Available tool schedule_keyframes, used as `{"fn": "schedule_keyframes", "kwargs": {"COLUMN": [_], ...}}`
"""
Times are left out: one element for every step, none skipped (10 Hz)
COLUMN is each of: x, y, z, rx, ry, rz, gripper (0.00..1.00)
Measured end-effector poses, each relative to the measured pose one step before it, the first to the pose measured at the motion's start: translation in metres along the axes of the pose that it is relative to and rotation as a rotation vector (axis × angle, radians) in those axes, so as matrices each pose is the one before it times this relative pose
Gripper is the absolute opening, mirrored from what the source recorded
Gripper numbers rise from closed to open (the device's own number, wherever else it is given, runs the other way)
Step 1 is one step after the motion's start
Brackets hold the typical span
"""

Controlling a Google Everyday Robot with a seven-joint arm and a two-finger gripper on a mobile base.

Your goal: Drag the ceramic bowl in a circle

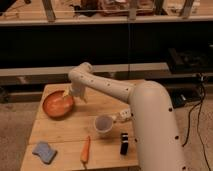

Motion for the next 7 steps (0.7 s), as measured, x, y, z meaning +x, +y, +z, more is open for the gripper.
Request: {"fn": "schedule_keyframes", "kwargs": {"x": [-0.00047,-0.00018,0.00021,-0.00046,-0.0013,-0.00036,-0.00145], "y": [-0.00256,-0.00066,0.00016,0.0,0.00123,0.00527,0.00261], "z": [0.0076,0.00961,0.0043,0.00426,0.00467,-0.00055,-0.00413], "rx": [-0.00805,-0.01283,-0.00854,-0.01018,-0.00984,-0.01032,-0.00905], "ry": [-0.0099,-0.01288,-0.0059,-0.006,-0.00654,0.00276,0.00762], "rz": [-0.0061,-0.00492,-0.00112,-0.00122,-0.00027,0.01337,0.00863], "gripper": [0.78,0.68,0.6,0.52,0.41,0.29,0.2]}}
